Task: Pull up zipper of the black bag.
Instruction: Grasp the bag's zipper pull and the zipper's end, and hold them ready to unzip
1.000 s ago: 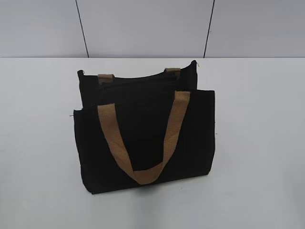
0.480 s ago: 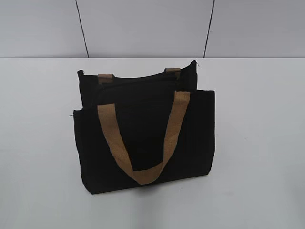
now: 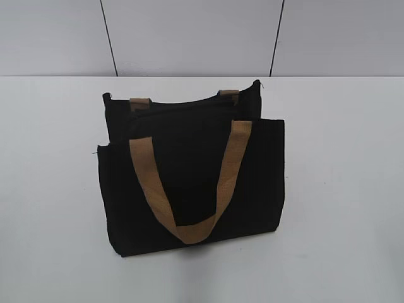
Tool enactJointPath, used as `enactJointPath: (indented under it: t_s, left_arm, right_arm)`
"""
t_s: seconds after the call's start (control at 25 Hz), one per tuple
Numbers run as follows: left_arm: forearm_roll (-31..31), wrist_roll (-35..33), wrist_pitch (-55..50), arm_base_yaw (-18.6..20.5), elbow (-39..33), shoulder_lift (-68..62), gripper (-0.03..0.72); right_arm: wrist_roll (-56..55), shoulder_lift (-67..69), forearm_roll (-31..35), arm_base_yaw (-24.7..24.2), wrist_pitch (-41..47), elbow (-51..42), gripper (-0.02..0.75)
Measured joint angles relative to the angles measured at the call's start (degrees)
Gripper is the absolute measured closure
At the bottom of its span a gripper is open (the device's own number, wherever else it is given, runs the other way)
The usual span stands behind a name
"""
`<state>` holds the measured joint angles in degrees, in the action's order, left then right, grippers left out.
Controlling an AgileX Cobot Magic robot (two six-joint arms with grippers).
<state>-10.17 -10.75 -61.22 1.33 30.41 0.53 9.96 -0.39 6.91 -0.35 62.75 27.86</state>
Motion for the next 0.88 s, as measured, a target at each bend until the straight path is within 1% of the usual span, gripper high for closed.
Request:
enactJointPath:
  t_s: [0.32,0.4,0.44,0.48,0.6,0.64,0.68,0.76,0.88]
  left_arm:
    - [-0.11,0.00,0.00,0.00,0.00,0.00,0.449]
    - [-0.52,0.00,0.00,0.00,0.00,0.00,0.436]
    - [-0.94,0.00,0.00,0.00,0.00,0.00,0.419]
    - [-1.28,0.00,0.00,0.00,0.00,0.00,0.386]
    - [-1.57,0.00,0.06,0.00,0.00,-0.50,0.243]
    - [-1.57,0.00,0.06,0.00,0.00,-1.08,0.202]
    - [-1.57,-0.39,0.27,0.00,0.00,-1.99,0.179]
    - [-2.06,-3.38,0.47,0.00,0.29,-4.86,0.171]
    - [-4.97,-10.44,1.99,-0.37,0.89,-13.04,0.200]
  right_arm:
    - [0.00,0.00,0.00,0.00,0.00,0.00,0.260]
    - [0.00,0.00,0.00,0.00,0.00,0.00,0.260]
    - [0.00,0.00,0.00,0.00,0.00,0.00,0.260]
    - [0.00,0.00,0.00,0.00,0.00,0.00,0.260]
    - [0.00,0.00,0.00,0.00,-0.07,0.00,0.260]
    - [0.00,0.42,0.00,0.00,-0.07,0.21,0.260]
    - [0.00,1.59,0.00,0.00,-0.12,0.82,0.260]
    - [0.00,5.22,0.00,0.00,-0.38,2.90,0.260]
    - [1.10,12.75,0.00,0.00,-1.07,7.78,0.260]
